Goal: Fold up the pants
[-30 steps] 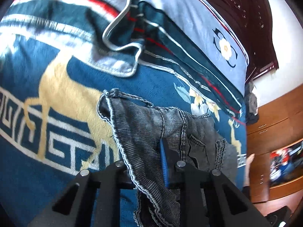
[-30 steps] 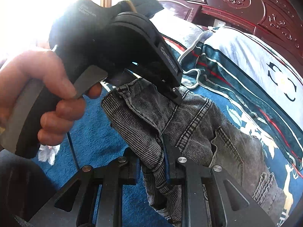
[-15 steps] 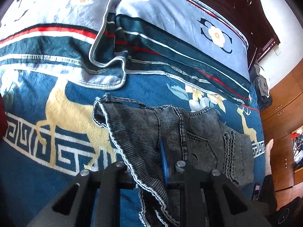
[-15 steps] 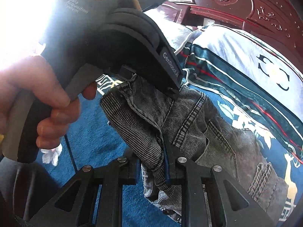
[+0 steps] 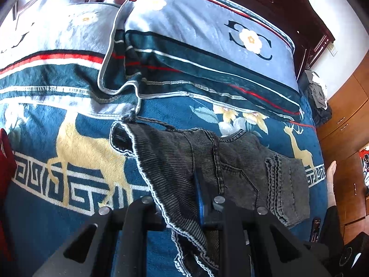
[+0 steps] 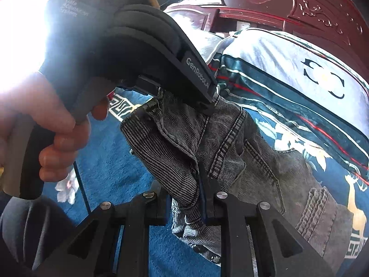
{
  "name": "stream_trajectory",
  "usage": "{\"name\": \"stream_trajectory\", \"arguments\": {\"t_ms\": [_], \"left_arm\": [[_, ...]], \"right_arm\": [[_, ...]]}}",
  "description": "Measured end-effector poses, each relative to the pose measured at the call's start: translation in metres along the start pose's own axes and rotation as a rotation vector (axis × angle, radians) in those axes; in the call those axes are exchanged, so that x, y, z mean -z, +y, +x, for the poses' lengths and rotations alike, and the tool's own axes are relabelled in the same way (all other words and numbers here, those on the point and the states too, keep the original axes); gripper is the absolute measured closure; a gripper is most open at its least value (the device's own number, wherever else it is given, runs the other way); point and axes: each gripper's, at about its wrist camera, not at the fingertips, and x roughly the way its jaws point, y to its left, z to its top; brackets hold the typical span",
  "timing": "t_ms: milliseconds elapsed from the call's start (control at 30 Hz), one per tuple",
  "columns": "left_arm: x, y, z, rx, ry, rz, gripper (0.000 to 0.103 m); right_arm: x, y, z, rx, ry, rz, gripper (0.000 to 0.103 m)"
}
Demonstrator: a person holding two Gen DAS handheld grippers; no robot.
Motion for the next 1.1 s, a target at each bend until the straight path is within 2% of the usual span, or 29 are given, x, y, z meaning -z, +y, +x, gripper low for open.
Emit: {"name": "stream_trajectory", "arguments": {"t_ms": [367, 1100], "left_arm": [[-0.003, -0.028, -0.004, -0.008, 0.000, 0.049, 0.088], [-0.009, -0.080, -0.013, -0.006, -0.009, 0.115, 0.088]], "right_arm": [[0.005, -0.015, -0.011, 0.001, -0.019, 0.059, 0.086], [0.015, -0.032, -0.037, 0.006, -0.062, 0.137, 0.086]]}}
